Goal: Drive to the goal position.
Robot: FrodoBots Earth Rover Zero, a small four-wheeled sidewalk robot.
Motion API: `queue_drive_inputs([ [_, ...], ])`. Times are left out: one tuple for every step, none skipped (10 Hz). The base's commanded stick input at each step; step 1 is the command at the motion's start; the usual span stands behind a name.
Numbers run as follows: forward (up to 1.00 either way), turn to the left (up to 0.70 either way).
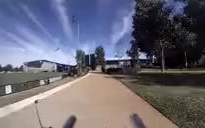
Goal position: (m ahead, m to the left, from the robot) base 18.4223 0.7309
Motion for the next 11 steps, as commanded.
queue_drive_inputs([
  [1.00, 0.00],
  [1.00, 0.00],
  [1.00, 0.00],
  [1.00, 0.00],
  [1.00, 0.00],
  [1.00, 0.00],
  [1.00, 0.00],
  [1.00, 0.00],
  [1.00, 0.00],
  [1.00, 0.00],
  [1.00, 0.00],
])
